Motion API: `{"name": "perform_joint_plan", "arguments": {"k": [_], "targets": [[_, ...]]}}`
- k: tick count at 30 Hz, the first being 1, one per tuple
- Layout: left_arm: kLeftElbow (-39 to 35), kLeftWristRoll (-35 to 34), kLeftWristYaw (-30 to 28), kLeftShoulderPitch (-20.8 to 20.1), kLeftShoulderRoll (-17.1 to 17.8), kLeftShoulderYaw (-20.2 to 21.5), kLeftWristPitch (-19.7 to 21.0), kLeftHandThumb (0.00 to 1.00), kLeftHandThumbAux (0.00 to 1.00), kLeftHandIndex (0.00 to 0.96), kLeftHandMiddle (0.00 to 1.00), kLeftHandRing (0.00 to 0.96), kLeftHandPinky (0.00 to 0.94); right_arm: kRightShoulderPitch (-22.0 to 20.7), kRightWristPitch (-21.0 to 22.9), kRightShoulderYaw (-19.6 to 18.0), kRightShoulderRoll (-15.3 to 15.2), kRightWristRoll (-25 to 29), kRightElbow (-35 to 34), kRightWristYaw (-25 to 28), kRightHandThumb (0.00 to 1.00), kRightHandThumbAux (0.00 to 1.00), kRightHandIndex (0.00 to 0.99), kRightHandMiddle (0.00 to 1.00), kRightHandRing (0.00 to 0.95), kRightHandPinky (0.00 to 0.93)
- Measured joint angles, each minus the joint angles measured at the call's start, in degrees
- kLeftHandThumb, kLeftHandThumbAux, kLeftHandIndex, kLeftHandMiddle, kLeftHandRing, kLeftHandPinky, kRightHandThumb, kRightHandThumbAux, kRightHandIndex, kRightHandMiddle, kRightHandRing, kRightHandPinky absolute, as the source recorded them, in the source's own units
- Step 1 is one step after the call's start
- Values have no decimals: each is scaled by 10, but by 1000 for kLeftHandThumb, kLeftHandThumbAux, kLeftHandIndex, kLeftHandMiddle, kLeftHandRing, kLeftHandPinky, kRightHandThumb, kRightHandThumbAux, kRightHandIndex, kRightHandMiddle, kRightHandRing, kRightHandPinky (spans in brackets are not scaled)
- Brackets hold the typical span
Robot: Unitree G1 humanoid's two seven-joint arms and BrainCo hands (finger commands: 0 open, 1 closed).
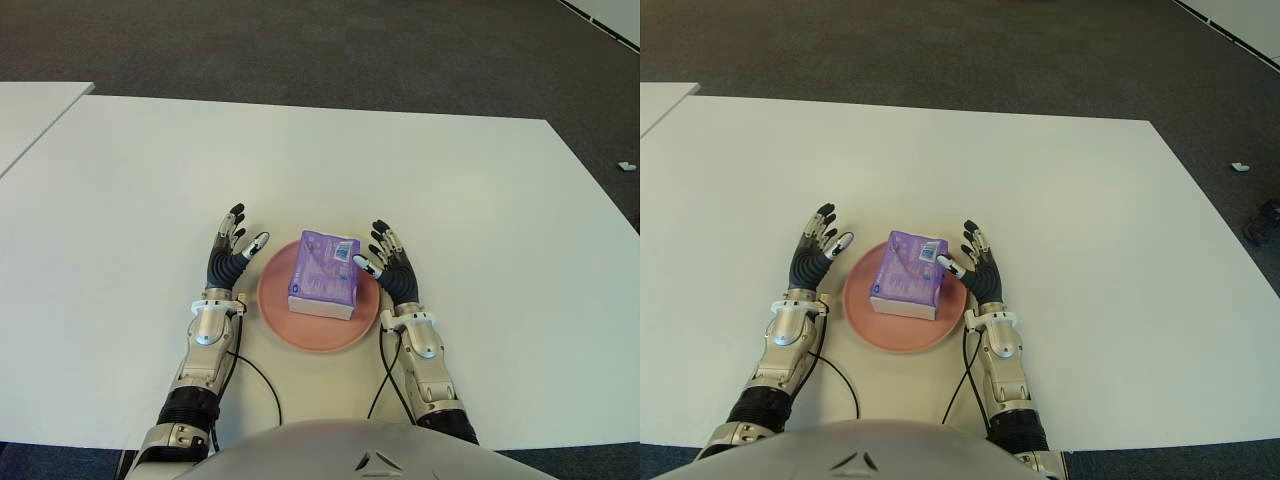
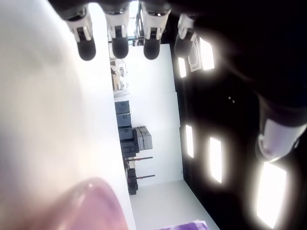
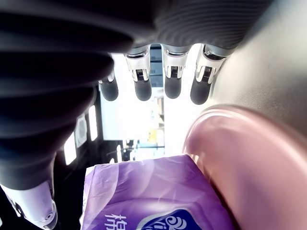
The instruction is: Put the tissue paper into the plate.
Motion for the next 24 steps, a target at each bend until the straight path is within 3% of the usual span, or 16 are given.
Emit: {"name": "perform_joint_plan", "arguments": {"k": [24], "targets": [[-30, -30, -11, 7, -6, 3, 56, 0, 566, 0, 0, 0, 0, 4, -1, -2, 6, -1, -4, -13, 0, 682, 2, 38, 1, 0]]}}
